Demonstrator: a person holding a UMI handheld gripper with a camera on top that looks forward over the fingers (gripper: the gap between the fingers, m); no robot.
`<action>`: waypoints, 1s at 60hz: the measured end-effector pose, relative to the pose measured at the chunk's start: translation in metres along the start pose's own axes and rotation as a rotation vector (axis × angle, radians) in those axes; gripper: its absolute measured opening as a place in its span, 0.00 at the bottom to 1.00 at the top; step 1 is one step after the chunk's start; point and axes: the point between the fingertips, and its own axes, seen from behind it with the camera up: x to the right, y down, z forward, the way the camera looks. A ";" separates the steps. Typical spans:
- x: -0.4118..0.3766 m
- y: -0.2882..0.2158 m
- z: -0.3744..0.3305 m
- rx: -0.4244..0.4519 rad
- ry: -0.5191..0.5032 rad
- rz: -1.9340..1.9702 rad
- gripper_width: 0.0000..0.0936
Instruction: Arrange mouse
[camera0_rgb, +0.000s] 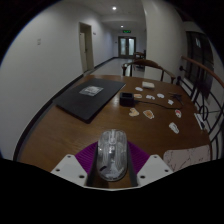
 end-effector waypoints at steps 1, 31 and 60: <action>0.000 0.000 0.000 -0.001 0.000 -0.007 0.54; 0.217 -0.025 -0.190 0.222 0.207 0.098 0.39; 0.225 0.096 -0.135 -0.031 0.100 0.102 0.78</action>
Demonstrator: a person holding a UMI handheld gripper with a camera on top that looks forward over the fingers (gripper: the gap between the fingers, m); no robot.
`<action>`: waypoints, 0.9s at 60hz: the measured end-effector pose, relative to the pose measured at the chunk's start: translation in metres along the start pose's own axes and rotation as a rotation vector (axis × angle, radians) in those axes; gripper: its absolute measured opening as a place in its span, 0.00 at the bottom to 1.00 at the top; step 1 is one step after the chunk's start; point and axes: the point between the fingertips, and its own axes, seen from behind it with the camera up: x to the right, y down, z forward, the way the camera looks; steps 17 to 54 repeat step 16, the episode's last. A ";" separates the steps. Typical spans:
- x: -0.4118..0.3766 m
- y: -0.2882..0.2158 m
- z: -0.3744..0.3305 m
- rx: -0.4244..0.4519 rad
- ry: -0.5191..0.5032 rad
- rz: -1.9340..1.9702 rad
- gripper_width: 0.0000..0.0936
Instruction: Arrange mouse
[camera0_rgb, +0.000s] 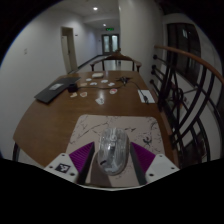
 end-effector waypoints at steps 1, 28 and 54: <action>0.000 0.000 -0.005 0.010 -0.005 -0.007 0.82; 0.021 0.039 -0.108 0.067 -0.060 0.018 0.91; 0.021 0.039 -0.108 0.067 -0.060 0.018 0.91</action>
